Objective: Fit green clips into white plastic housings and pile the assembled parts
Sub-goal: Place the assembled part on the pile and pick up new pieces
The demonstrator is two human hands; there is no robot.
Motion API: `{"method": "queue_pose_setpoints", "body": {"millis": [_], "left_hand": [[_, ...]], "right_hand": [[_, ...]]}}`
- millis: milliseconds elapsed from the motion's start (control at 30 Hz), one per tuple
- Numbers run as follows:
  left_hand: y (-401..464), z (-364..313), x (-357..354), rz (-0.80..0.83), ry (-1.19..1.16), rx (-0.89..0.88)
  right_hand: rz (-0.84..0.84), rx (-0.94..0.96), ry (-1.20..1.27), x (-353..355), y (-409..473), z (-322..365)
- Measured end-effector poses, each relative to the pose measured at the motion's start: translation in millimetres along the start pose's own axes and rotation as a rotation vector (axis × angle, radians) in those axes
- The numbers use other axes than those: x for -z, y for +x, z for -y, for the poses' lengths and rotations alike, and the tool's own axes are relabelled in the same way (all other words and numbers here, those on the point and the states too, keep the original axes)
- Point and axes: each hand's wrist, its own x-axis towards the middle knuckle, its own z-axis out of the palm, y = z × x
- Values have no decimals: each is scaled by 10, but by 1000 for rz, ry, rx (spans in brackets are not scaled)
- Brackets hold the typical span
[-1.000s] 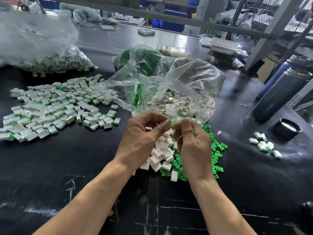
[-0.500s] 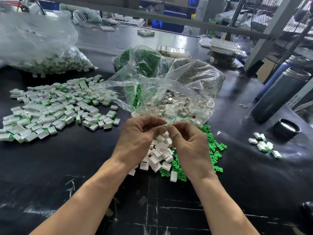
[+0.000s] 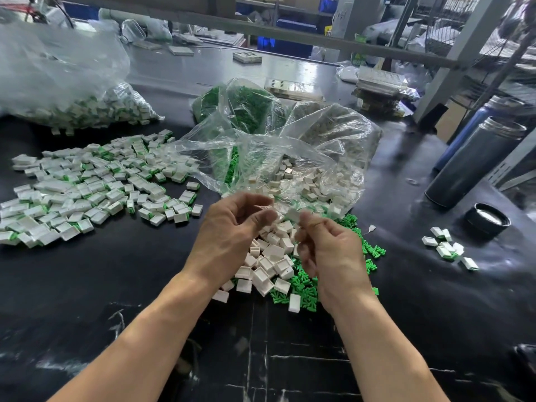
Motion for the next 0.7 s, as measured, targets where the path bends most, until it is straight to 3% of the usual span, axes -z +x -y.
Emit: {"method": "queue_pose_setpoints", "body": {"millis": [133, 200, 700], "left_hand": [[9, 22, 28, -56, 13, 9], [15, 33, 33, -64, 30, 3], [11, 55, 53, -115, 166, 11]], "right_hand": [[-386, -91, 431, 160, 124, 125], [-478, -94, 598, 260, 181, 185], [-284, -104, 396, 149, 177, 50]]}}
